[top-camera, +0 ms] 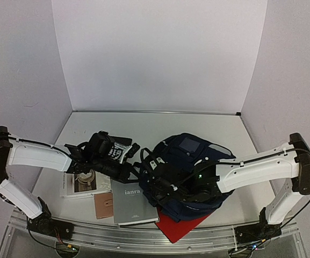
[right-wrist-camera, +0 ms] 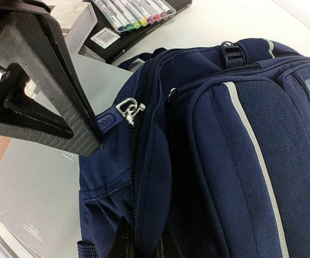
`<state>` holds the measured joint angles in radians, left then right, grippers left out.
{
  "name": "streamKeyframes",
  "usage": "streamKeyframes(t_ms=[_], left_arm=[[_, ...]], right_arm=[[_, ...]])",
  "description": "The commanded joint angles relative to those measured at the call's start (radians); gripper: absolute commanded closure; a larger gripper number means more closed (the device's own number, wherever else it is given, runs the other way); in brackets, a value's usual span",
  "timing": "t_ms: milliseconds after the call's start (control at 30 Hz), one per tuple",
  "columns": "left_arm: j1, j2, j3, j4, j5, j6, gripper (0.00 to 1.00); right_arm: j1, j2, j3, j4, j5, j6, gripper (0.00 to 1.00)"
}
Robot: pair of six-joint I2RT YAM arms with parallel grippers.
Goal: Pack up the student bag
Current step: Unzip the student bag at the center of the board.
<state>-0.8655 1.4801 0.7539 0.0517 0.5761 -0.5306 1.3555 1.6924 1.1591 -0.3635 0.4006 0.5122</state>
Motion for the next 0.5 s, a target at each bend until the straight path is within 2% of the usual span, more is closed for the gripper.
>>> streamKeyframes(t_ms=[0,100,367,467], left_arm=[[0.023,-0.063,0.062,-0.123,-0.247,0.021,1.00],[0.054,-0.086,0.065,-0.170,-0.293,0.025,1.00],[0.140,-0.063,0.107,-0.210,-0.300,0.023,1.00],[0.162,-0.054,0.137,-0.259,-0.364,0.032,1.00]], right_arm=[[0.007,-0.024,0.014,-0.011,-0.039,-0.022,1.00],[0.008,-0.045,0.001,-0.012,-0.078,-0.027,1.00],[0.021,-0.071,-0.016,-0.018,-0.147,-0.036,1.00],[0.033,-0.083,-0.018,-0.027,-0.164,-0.040,1.00]])
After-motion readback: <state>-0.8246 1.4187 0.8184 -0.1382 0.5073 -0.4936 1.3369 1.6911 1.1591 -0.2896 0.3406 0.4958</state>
